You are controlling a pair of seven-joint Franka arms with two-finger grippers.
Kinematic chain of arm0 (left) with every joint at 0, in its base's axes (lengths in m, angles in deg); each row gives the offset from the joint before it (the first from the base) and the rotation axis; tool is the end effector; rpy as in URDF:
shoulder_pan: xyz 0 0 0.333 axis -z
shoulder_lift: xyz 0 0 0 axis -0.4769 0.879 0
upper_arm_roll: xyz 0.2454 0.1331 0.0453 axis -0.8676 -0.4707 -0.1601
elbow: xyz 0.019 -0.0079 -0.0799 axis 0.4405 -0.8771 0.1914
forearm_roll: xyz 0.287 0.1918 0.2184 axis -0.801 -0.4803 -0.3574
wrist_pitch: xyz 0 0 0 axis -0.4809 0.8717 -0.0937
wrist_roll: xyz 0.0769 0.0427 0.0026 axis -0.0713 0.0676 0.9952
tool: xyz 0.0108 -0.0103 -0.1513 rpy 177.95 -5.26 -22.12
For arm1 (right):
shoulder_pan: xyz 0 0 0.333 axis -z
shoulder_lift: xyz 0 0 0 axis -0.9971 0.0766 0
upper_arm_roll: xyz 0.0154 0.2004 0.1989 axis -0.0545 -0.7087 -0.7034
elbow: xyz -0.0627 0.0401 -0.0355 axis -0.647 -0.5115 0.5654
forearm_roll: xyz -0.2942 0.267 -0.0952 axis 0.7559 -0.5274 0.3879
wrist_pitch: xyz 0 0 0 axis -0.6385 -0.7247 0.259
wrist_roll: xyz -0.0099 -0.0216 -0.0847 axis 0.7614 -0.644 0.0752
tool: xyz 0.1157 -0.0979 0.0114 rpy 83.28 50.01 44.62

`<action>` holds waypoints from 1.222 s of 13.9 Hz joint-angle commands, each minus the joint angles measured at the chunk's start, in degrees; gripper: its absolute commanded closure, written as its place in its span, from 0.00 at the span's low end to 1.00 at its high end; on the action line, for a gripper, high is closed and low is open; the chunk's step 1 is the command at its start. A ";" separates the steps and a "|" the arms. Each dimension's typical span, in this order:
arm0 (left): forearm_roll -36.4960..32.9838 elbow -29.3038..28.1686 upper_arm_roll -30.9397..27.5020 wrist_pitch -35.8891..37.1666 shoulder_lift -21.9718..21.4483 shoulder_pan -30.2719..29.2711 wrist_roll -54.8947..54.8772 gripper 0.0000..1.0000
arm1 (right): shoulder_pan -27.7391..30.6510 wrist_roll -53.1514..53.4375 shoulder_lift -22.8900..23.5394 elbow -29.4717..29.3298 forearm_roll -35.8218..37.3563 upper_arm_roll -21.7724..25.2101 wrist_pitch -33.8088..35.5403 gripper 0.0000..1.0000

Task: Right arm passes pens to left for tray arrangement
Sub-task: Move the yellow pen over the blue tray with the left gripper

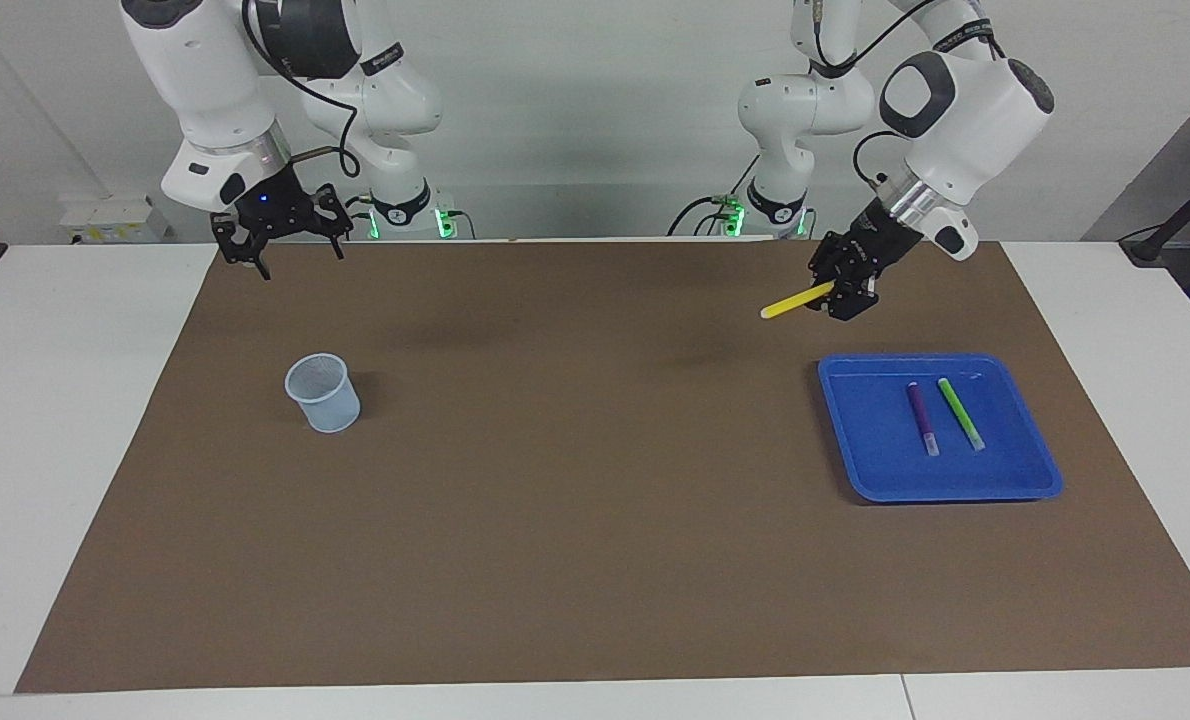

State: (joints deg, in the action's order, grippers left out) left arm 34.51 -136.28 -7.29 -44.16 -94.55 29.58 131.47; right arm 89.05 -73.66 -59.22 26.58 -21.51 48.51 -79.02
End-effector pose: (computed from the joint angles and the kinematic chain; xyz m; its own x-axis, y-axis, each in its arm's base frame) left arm 0.5138 -0.0938 0.4294 0.0772 0.9041 -0.4202 0.9941 -0.0374 0.1022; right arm 0.5055 0.0083 0.4907 0.9428 0.3325 -0.0228 0.3328 -0.9429 0.0110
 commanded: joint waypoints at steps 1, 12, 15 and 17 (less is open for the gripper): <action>1.36 -0.14 -0.11 3.11 -1.27 -2.59 -4.69 1.00 | 0.51 4.91 1.17 -2.66 -1.42 -0.03 1.29 0.00; 1.18 -0.84 -0.99 7.78 -2.41 -9.01 -19.28 1.00 | -6.52 5.62 8.12 -10.23 -1.50 8.59 4.10 0.00; 0.92 -1.10 -0.99 7.86 -2.50 -10.42 -23.68 1.00 | -6.17 5.63 8.13 -10.15 -1.50 8.50 4.28 0.00; 0.48 -2.16 -0.99 7.69 -2.59 -10.51 -27.36 1.00 | -5.47 5.98 8.13 -9.88 -1.42 8.06 4.27 0.00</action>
State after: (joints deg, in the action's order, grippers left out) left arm 34.54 -136.62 -8.32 -37.32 -95.60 19.79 107.90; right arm 82.94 -68.71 -51.47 17.40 -21.56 56.69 -76.01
